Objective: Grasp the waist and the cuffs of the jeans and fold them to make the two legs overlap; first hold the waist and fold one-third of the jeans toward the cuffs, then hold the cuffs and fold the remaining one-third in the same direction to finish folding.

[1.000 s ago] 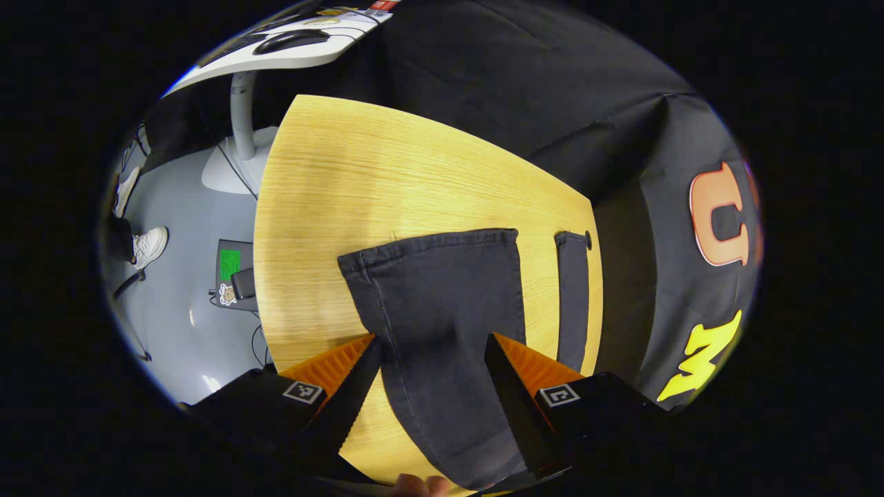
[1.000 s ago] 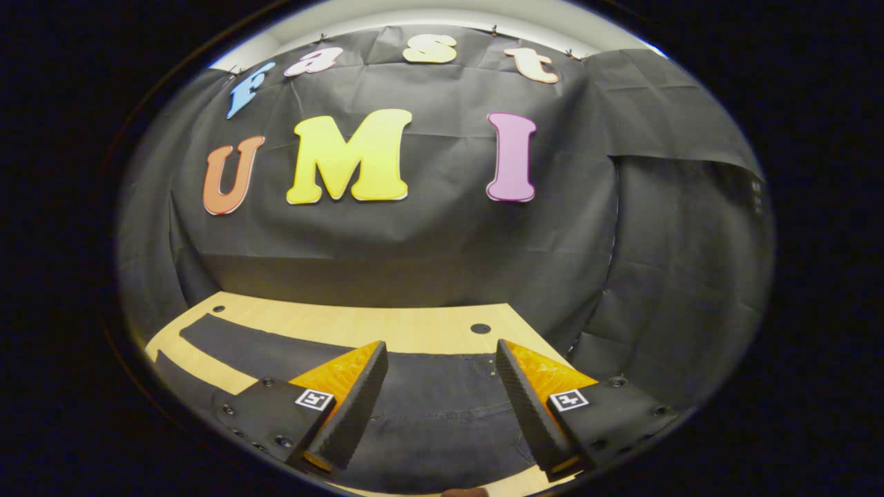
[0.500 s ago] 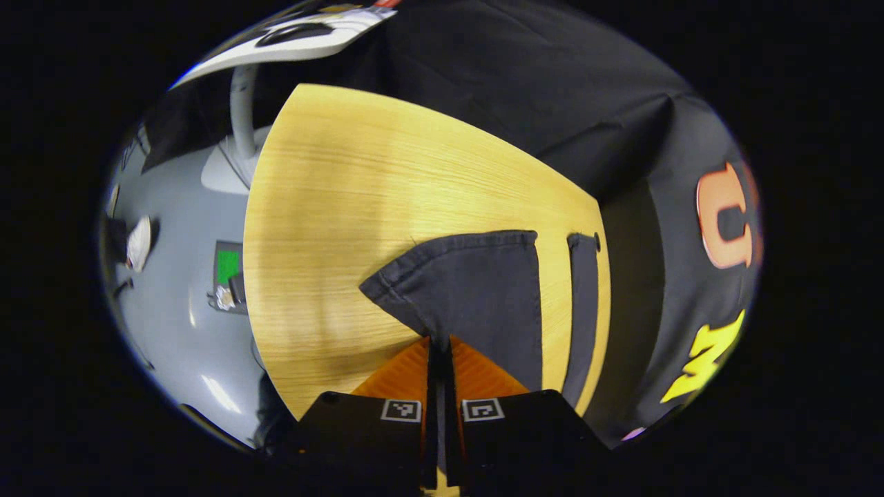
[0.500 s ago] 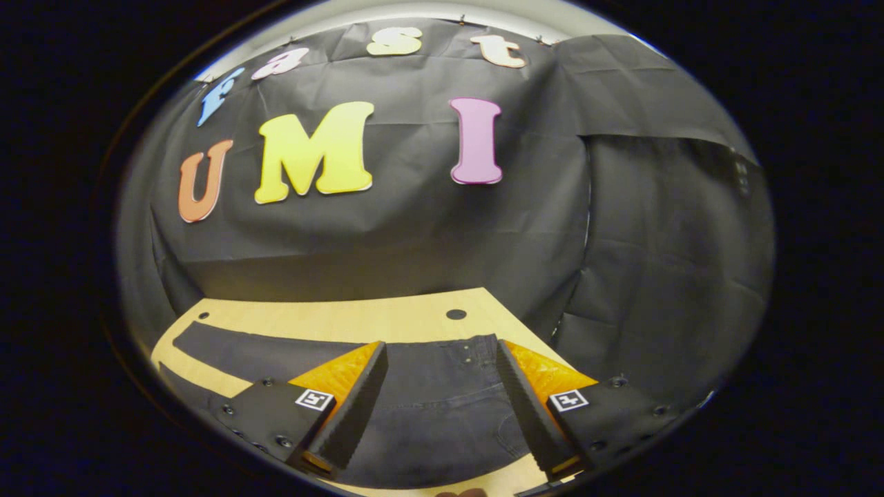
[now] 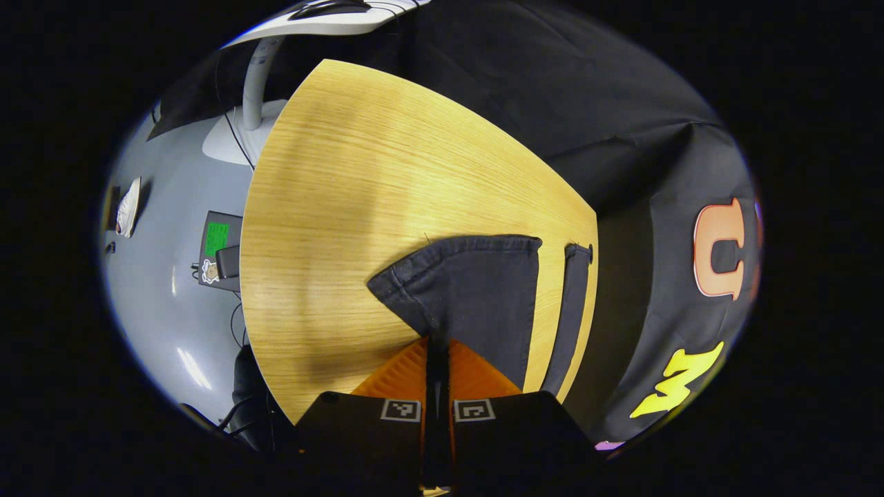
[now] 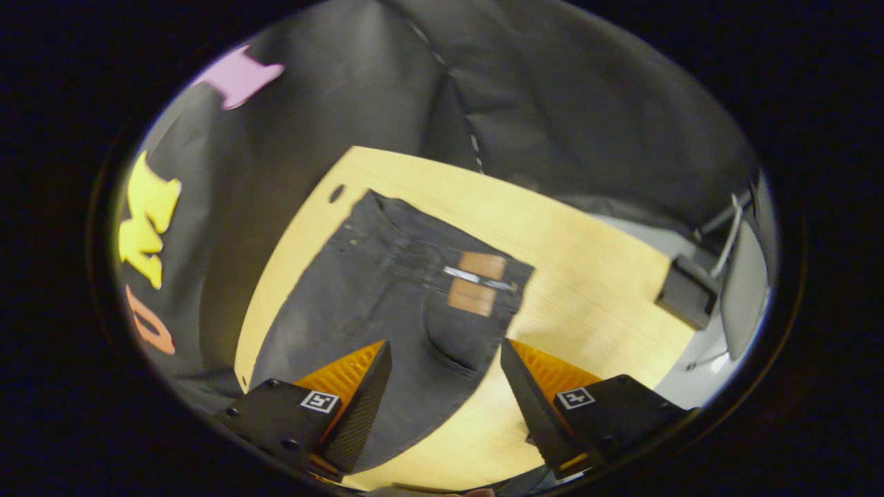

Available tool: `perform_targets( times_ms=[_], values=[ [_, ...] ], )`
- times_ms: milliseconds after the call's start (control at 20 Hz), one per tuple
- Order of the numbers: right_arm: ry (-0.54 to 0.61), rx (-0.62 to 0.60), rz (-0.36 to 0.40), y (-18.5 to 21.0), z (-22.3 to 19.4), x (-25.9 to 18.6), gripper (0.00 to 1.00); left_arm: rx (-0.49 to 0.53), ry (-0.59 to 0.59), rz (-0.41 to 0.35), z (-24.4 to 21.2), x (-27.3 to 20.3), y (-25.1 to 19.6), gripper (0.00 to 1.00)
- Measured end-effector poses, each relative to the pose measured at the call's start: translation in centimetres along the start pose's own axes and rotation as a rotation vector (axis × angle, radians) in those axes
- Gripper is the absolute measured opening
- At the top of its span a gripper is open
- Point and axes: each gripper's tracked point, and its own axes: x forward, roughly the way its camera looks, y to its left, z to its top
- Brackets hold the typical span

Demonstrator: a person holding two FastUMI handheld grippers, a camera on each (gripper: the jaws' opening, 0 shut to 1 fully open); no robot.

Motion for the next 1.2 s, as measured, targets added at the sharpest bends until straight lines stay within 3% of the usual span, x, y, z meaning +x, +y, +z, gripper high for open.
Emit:
perform_targets(
  times_ms=[150,350,550,700,900,1000,1150,1200],
  values=[
    [0.045,0.009,-0.053,-0.4,-0.8,0.6,0.98,-0.005,0.007,-0.003,-0.1,0.0,0.0,0.04],
    [0.105,-0.037,-0.048,0.1,-1.7,1.3,0.98,-0.010,0.021,-0.005,-0.1,0.0,0.1,0.04],
    [0.086,-0.066,-0.046,0.7,-1.4,1.8,0.93,-0.023,0.028,-0.012,0.0,0.0,0.1,0.04],
    [0.079,-0.069,-0.100,-0.1,-1.3,1.4,0.94,-0.025,0.028,-0.014,0.1,-0.1,0.1,0.04],
    [0.084,-0.032,-0.104,-1.8,-0.7,1.2,0.43,-0.031,0.031,-0.019,0.0,-0.1,0.1,0.04],
    [0.067,0.012,-0.076,-1.6,-1.0,2.4,0.05,-0.030,0.036,-0.016,0.0,-0.1,0.1,0.04],
    [0.039,-0.054,-0.080,-1.7,-0.8,2.7,0.05,-0.030,0.036,-0.014,0.0,-0.1,0.1,0.03],
    [0.036,-0.061,-0.081,-1.5,-0.8,2.4,0.00,-0.035,0.039,-0.012,0.0,-0.1,0.1,0.03]
  ],
)
